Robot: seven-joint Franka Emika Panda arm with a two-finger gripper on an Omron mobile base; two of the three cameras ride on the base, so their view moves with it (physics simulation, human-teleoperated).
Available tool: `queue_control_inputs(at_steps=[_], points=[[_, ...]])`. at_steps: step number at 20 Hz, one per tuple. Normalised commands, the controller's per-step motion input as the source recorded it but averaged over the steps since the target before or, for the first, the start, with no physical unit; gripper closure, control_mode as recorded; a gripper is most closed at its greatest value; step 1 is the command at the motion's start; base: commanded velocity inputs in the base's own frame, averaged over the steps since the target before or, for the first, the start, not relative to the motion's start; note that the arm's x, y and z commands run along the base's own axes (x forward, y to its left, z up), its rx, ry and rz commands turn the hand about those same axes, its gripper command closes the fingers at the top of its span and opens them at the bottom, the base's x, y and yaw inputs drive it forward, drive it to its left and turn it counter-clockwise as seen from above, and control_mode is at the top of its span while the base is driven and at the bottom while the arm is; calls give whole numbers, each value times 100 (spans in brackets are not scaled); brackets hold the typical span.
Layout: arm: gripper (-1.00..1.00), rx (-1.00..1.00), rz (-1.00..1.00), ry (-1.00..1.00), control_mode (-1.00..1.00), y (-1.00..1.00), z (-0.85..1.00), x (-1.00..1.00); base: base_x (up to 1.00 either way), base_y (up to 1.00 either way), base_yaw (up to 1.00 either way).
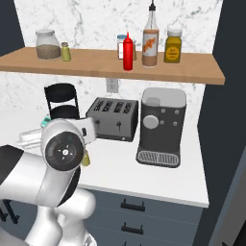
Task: Put the shaker and condiment bottle from the counter next to their counterparts in the cabinet.
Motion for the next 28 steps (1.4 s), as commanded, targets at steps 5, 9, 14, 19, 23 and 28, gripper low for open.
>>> queue_control_inputs(at_steps=[5,9,14,19,23,28], points=[[-100,-13,13,-3,-100,50,-100,0,0,0,0],[-100,-8,11,-2,-100,28,-69,-1,0,0,0],[-100,-15,1,-10,-100,4,-67,1,0,0,0],[-100,-9,0,-22,-100,0,-100,6,0,0,0],[-100,-6,0,-26,-100,0,-100,4,0,0,0],[-100,-7,0,-15,-100,30,-100,23,0,0,0]])
